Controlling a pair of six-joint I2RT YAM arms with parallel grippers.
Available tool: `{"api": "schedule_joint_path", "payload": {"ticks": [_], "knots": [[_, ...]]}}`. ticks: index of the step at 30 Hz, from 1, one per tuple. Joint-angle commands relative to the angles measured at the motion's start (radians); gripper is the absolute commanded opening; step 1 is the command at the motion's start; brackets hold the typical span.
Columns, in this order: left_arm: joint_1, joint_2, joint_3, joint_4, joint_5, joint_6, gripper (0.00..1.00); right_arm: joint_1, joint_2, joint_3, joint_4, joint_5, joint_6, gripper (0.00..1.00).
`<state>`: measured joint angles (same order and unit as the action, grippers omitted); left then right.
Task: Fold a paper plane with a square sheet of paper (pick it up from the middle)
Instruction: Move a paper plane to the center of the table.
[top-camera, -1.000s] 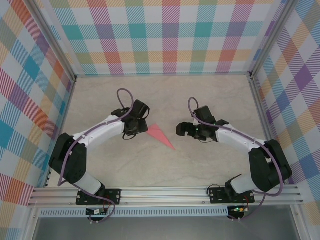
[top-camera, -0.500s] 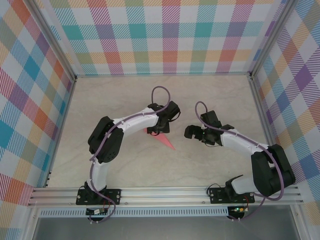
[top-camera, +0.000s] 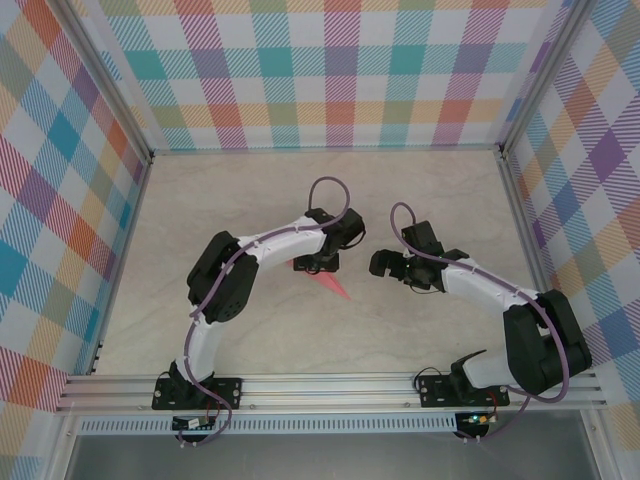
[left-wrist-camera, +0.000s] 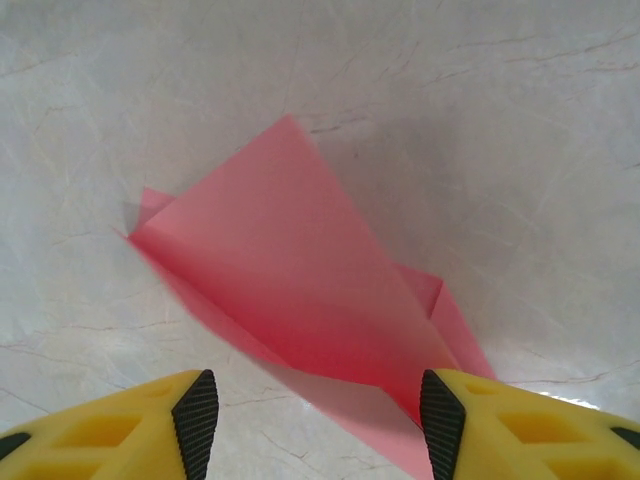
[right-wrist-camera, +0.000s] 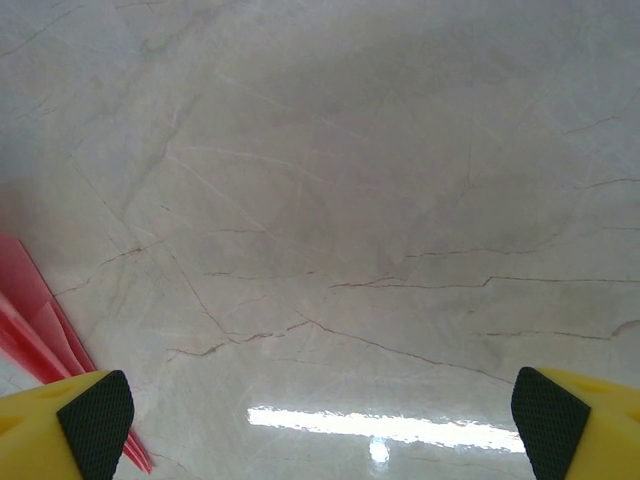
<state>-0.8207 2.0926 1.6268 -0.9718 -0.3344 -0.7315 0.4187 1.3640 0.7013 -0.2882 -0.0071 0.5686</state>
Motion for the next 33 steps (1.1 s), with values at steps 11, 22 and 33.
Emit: {"api": "schedule_joint_path", "payload": {"ticks": [11,22,33], "knots": [[-0.012,-0.152,-0.181,0.122,0.037,-0.141,0.45,-0.008,0.01,0.01,-0.029,0.018,0.009,1.0],[-0.011,-0.174,-0.226,0.161,0.014,-0.18,0.21,-0.008,0.023,0.015,-0.035,0.024,0.013,1.0],[-0.011,-0.363,-0.219,0.136,-0.061,-0.068,0.0,-0.012,-0.007,-0.003,-0.021,0.053,0.041,1.0]]}}
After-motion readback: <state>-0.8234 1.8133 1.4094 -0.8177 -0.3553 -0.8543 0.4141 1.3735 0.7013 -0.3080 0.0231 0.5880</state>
